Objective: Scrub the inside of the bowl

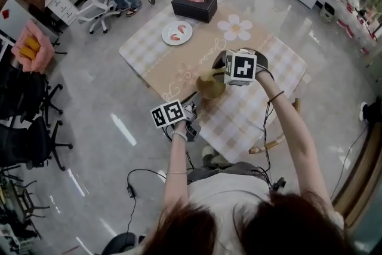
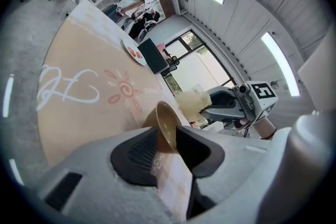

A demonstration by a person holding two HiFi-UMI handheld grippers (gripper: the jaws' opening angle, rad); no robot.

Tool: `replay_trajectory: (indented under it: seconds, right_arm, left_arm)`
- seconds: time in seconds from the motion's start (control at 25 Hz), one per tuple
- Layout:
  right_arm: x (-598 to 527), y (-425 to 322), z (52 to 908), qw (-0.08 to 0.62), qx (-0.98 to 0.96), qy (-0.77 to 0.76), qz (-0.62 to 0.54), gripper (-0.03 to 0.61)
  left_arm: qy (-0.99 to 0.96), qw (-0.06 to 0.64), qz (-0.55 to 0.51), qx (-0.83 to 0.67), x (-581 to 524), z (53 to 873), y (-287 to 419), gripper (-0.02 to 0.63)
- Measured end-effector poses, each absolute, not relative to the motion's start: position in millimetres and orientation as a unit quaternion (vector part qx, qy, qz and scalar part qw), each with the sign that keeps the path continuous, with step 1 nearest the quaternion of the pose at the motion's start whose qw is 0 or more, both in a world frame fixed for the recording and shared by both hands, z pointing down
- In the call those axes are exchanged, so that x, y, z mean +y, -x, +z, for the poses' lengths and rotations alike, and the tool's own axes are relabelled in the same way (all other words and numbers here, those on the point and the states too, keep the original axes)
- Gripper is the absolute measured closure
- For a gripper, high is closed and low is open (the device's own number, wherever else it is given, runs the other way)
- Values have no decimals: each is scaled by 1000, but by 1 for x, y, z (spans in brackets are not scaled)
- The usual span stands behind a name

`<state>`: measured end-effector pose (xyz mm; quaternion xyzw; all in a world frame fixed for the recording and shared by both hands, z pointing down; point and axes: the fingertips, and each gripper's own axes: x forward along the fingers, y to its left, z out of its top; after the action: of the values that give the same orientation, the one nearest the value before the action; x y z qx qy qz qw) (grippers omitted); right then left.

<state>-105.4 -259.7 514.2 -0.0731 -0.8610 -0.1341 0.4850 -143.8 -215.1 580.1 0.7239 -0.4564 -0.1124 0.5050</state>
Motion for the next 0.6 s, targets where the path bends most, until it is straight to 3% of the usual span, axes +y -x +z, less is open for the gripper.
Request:
replay_trajectory:
  seconds: [0.6]
  right_arm:
    - [-261, 110, 525, 567, -772, 169, -231, 500]
  left_arm:
    - [-705, 549, -83, -442, -219, 594, 133, 513]
